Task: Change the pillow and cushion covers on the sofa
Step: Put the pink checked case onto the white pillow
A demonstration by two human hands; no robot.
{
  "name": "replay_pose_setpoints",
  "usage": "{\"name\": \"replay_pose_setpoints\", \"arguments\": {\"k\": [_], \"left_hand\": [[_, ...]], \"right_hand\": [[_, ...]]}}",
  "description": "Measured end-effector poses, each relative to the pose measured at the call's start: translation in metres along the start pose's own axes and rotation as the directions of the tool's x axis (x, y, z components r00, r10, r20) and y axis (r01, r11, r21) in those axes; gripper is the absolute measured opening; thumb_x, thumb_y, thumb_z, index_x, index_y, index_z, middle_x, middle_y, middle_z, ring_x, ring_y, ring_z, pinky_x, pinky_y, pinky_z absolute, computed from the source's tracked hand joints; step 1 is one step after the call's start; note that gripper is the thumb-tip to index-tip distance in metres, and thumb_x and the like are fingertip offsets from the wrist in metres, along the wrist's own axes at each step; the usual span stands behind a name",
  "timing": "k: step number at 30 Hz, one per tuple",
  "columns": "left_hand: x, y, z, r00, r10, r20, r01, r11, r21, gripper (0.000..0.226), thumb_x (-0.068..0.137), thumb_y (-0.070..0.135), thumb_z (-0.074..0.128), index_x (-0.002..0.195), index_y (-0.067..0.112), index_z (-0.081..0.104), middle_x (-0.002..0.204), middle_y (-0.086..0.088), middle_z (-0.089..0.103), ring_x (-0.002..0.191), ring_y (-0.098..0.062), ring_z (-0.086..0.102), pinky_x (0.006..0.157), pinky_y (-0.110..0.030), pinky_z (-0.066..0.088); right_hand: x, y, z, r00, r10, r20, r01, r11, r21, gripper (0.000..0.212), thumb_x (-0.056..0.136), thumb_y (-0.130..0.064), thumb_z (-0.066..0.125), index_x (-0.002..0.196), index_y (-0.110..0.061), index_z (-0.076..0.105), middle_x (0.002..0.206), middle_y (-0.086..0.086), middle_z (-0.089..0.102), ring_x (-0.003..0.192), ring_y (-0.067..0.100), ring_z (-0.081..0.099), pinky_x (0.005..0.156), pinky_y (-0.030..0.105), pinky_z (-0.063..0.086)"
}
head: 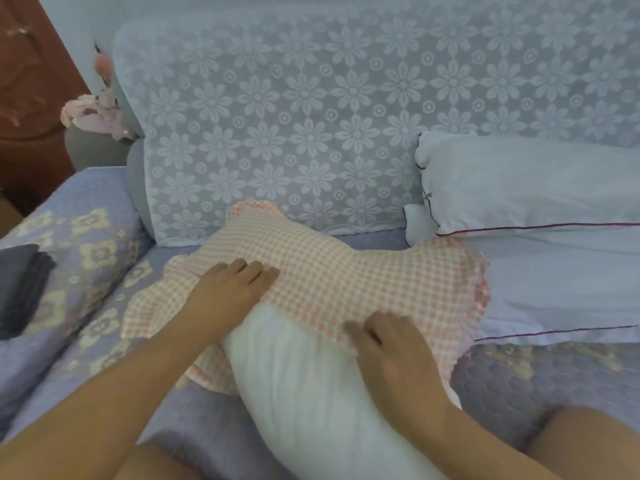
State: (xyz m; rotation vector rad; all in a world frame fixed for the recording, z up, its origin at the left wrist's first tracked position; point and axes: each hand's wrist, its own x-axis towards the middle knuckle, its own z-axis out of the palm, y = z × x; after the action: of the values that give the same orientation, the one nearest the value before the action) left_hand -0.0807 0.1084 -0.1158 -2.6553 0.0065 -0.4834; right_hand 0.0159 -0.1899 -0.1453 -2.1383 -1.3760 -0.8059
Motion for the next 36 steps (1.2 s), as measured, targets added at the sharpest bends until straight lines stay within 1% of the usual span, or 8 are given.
{"name": "replay_pose_setpoints", "arguments": {"k": [3, 9, 14, 17, 22, 27, 33, 36], "left_hand": [[-0.015, 0.003, 0.017, 0.992, -0.129, -0.009, 0.127, 0.985, -0.116, 0.049, 0.084, 0.018, 0.043, 0.125, 0.01, 0.069, 0.09, -0.011, 0.061, 0.071, -0.031, 0.06, 0.052, -0.036, 0.047], [-0.019, 0.019, 0.0, 0.936, -0.345, -0.073, 0.289, 0.869, -0.403, 0.038, 0.084, 0.024, 0.049, 0.106, 0.014, 0.078, 0.088, -0.004, 0.058, 0.078, -0.027, 0.056, 0.061, -0.037, 0.048], [-0.024, 0.027, -0.02, 0.794, -0.607, 0.019, 0.498, 0.634, -0.592, 0.027, 0.086, 0.012, 0.067, 0.11, 0.021, 0.077, 0.097, 0.011, 0.054, 0.092, -0.015, 0.054, 0.074, -0.029, 0.042], [0.021, -0.009, -0.052, 0.706, -0.705, -0.057, 0.517, 0.569, -0.639, 0.032, 0.085, -0.001, 0.064, 0.108, 0.017, 0.077, 0.104, 0.002, 0.061, 0.092, -0.012, 0.057, 0.08, -0.023, 0.039], [0.066, 0.001, -0.069, 0.843, -0.33, 0.425, 0.534, 0.608, -0.587, 0.048, 0.1, 0.033, 0.059, 0.147, 0.032, 0.049, 0.16, -0.002, 0.037, 0.145, -0.02, 0.035, 0.116, -0.027, 0.025], [-0.011, 0.161, -0.057, 0.965, -0.063, 0.254, 0.187, 0.845, -0.501, 0.065, 0.093, 0.069, 0.046, 0.152, 0.043, 0.035, 0.17, 0.0, 0.009, 0.157, -0.024, -0.002, 0.124, -0.047, -0.005], [-0.046, 0.202, -0.005, 0.97, -0.046, 0.24, 0.098, 0.974, -0.206, 0.1, 0.068, 0.045, 0.08, 0.156, 0.038, 0.034, 0.164, -0.013, 0.029, 0.149, -0.046, 0.026, 0.114, -0.069, 0.021], [-0.011, 0.172, -0.003, 0.993, -0.039, 0.107, 0.064, 0.967, -0.246, 0.08, 0.076, 0.053, 0.063, 0.15, 0.032, 0.04, 0.16, -0.019, 0.036, 0.142, -0.05, 0.037, 0.11, -0.07, 0.032]], "right_hand": [[-0.024, 0.007, 0.003, 0.987, -0.073, 0.145, 0.073, 0.997, 0.007, 0.032, 0.081, -0.003, 0.068, 0.111, -0.014, 0.071, 0.08, 0.001, 0.047, 0.07, 0.024, 0.047, 0.064, 0.034, 0.03], [-0.039, 0.065, -0.005, 0.773, 0.523, 0.36, -0.548, 0.836, -0.038, 0.058, 0.079, -0.043, 0.063, 0.136, -0.031, 0.054, 0.126, 0.005, 0.047, 0.112, 0.035, 0.045, 0.092, 0.048, 0.046], [-0.042, 0.034, 0.003, 0.22, 0.756, 0.617, -0.959, 0.052, 0.278, 0.114, 0.071, -0.059, 0.078, 0.156, -0.033, 0.007, 0.161, 0.003, 0.021, 0.144, 0.031, 0.03, 0.113, 0.043, 0.031], [0.011, 0.036, 0.01, 0.269, 0.808, 0.524, -0.866, -0.035, 0.499, 0.098, 0.077, -0.046, 0.078, 0.154, -0.035, 0.019, 0.15, -0.002, 0.038, 0.134, 0.026, 0.045, 0.108, 0.04, 0.039], [0.07, 0.05, 0.052, 0.17, 0.612, 0.772, -0.752, -0.426, 0.503, 0.028, 0.096, -0.031, 0.063, 0.12, -0.018, 0.063, 0.126, 0.005, 0.066, 0.099, 0.018, 0.062, 0.078, 0.032, 0.052], [0.044, 0.081, 0.054, 0.257, 0.396, 0.881, -0.96, -0.003, 0.281, 0.038, 0.095, -0.048, 0.062, 0.123, -0.023, 0.066, 0.116, -0.001, 0.073, 0.105, 0.024, 0.068, 0.096, 0.047, 0.055], [-0.025, 0.091, 0.017, 0.028, 0.023, 0.999, -1.0, -0.006, 0.028, 0.059, 0.09, -0.065, 0.056, 0.133, -0.023, 0.055, 0.123, 0.01, 0.07, 0.104, 0.036, 0.07, 0.08, 0.05, 0.059], [-0.015, 0.059, 0.001, 0.216, -0.005, 0.976, -0.96, -0.184, 0.212, 0.048, 0.098, -0.051, 0.05, 0.132, -0.018, 0.058, 0.121, 0.007, 0.072, 0.106, 0.029, 0.071, 0.094, 0.05, 0.055]]}}
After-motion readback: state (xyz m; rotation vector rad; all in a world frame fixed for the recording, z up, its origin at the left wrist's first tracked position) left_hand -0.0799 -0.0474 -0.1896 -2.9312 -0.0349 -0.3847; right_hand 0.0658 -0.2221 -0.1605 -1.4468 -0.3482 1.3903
